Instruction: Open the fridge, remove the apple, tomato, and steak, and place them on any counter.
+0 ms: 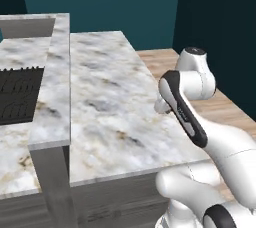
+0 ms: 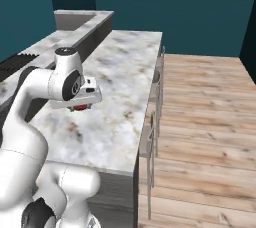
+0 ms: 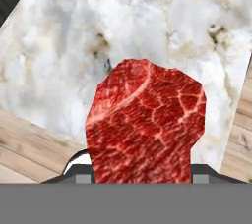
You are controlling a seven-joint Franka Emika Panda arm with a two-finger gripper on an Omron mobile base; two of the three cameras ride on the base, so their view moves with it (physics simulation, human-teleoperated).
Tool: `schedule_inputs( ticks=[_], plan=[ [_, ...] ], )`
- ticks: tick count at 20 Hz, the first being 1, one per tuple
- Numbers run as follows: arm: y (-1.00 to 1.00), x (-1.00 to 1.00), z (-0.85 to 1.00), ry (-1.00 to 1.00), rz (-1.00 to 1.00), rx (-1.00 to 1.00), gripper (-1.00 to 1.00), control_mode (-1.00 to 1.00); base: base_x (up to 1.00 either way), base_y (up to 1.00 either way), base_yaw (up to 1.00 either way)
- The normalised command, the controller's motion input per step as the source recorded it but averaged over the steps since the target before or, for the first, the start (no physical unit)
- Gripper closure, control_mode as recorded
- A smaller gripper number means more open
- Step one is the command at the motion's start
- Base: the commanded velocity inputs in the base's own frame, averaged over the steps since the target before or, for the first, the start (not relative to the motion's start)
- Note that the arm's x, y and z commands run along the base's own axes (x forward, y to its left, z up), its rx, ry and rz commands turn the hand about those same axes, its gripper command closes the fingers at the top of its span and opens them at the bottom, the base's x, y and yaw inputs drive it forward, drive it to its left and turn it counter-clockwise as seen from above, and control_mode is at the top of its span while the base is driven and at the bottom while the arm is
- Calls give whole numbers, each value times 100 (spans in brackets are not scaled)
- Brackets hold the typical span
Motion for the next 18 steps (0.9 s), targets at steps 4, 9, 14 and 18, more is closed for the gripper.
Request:
schedule_inputs(
  ticks=[4,9,14,18],
  plan=[
    [0,79,-100,13,8,-4,100,-100,0,0,0],
    [0,65,-100,6,9,0,100,-100,0,0,0],
    [0,40,-85,3,11,0,100,-100,0,0,0],
    [1,25,-69,1,6,-2,100,-100,0,0,0]
  ],
)
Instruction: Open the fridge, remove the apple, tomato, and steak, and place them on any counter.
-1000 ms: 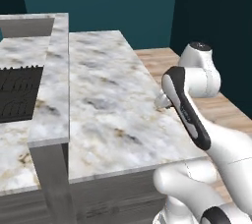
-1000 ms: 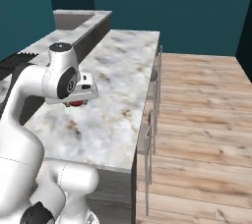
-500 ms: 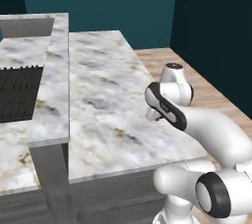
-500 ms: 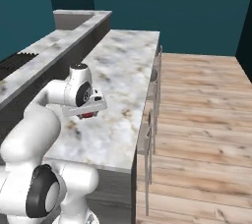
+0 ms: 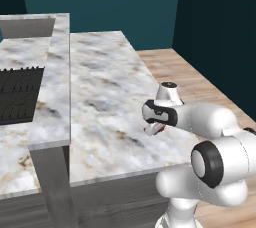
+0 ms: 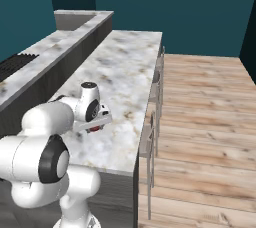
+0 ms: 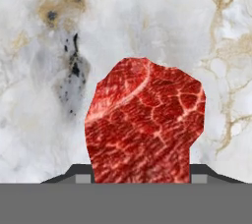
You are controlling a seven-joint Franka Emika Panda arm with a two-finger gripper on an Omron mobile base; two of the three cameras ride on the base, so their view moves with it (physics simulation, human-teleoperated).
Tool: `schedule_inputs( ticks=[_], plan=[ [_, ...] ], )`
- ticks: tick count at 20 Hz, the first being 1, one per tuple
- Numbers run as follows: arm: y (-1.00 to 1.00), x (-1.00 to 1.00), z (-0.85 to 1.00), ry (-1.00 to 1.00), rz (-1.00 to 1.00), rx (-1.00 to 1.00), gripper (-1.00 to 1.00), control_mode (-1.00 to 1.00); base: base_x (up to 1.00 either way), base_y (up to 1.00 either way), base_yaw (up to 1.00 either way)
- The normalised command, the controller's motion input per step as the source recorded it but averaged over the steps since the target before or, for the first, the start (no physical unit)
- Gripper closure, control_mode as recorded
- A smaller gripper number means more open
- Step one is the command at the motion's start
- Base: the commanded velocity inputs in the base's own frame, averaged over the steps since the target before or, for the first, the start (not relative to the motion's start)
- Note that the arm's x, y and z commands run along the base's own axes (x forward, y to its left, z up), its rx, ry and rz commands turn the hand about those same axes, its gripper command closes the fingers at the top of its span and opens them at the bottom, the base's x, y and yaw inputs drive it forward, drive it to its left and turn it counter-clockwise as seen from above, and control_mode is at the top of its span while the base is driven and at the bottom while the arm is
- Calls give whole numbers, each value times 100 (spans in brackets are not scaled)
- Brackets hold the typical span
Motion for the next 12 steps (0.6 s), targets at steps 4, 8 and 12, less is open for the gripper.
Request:
schedule_inputs(
  ticks=[4,8,12],
  plan=[
    [12,13,-56,1,0,-9,100,-100,0,0,0],
    [5,10,-58,0,0,-10,100,-100,0,0,0],
    [0,15,-61,0,0,-10,100,-100,0,0,0]
  ],
)
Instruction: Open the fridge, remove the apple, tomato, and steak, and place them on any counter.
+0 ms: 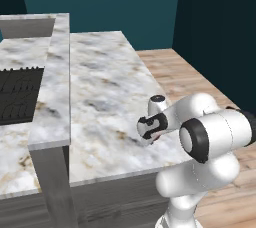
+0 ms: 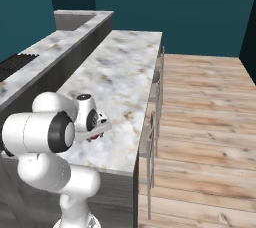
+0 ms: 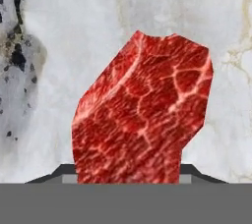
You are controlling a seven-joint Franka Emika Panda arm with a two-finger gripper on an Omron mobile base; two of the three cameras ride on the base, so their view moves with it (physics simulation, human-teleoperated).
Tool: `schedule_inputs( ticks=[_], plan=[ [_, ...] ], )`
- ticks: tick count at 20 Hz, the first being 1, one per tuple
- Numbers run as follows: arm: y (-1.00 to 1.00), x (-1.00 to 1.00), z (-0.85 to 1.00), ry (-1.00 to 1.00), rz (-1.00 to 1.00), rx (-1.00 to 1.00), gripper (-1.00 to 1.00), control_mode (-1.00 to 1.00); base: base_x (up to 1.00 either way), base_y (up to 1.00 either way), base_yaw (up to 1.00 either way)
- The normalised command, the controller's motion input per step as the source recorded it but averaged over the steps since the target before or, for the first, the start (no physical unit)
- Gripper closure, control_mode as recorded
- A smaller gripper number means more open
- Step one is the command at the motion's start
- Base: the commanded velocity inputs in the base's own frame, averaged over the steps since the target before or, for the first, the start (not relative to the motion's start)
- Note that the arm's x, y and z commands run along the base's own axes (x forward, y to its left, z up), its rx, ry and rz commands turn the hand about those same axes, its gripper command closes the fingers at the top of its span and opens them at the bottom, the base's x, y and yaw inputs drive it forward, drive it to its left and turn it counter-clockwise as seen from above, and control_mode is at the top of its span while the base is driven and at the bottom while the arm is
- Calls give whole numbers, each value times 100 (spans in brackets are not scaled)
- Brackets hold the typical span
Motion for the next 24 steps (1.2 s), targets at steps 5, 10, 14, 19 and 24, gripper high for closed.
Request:
schedule_inputs(
  ticks=[5,10,14,19,24],
  plan=[
    [0,21,-42,3,5,-1,100,-100,0,0,0],
    [-1,8,-7,3,5,0,-100,-100,0,0,0],
    [-18,-2,2,0,1,0,-100,-100,0,0,0],
    [-25,-18,49,-4,0,9,-100,-100,0,0,0],
    [-10,-7,94,-5,0,17,-100,-100,0,0,0]
  ],
)
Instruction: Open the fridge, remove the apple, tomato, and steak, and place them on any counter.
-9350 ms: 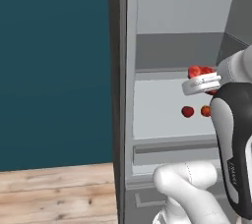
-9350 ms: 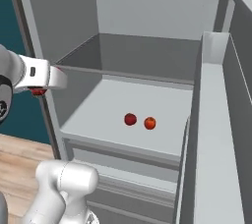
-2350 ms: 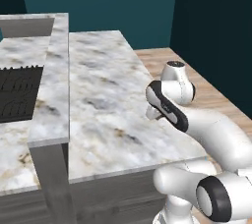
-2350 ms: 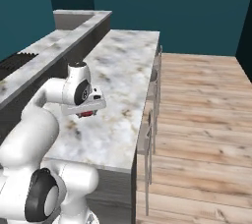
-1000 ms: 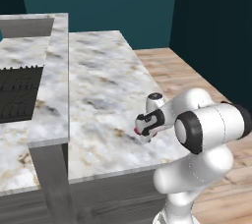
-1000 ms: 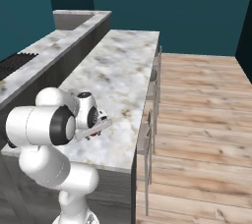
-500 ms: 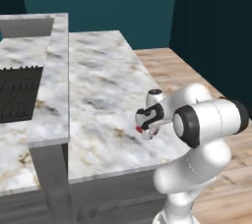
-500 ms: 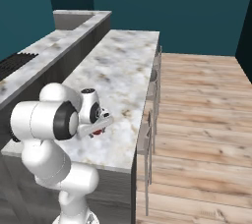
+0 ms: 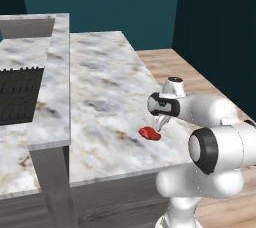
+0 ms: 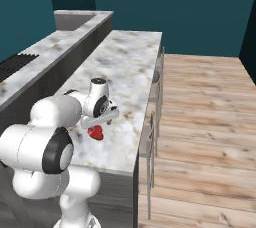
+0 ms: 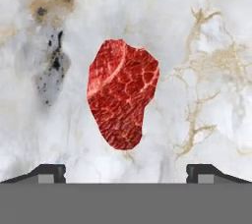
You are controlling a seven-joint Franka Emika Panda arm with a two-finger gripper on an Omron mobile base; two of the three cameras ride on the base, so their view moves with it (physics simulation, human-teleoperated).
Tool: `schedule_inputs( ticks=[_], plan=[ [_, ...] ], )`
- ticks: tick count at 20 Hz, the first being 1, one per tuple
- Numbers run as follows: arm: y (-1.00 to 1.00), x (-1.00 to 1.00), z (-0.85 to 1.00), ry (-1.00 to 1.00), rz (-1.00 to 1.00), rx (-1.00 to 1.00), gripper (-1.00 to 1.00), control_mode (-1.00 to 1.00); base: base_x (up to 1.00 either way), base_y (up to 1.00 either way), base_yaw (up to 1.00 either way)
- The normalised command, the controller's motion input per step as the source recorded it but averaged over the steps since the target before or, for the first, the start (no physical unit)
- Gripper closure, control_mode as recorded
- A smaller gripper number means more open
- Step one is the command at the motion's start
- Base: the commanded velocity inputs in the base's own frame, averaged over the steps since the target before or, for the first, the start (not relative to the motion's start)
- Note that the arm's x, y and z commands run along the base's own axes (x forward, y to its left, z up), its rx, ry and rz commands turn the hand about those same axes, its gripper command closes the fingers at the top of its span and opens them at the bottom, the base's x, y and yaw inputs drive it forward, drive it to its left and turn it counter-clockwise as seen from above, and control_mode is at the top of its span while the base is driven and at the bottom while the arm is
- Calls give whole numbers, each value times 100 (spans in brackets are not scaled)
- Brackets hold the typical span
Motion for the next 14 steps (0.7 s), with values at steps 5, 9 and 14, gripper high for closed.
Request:
schedule_inputs(
  ticks=[5,9,14],
  plan=[
    [-2,-13,100,0,-1,16,-100,-100,0,0,0],
    [0,-58,100,0,-9,8,-100,-100,0,0,0],
    [0,-66,100,-1,-13,6,-100,-100,0,0,0]
  ],
)
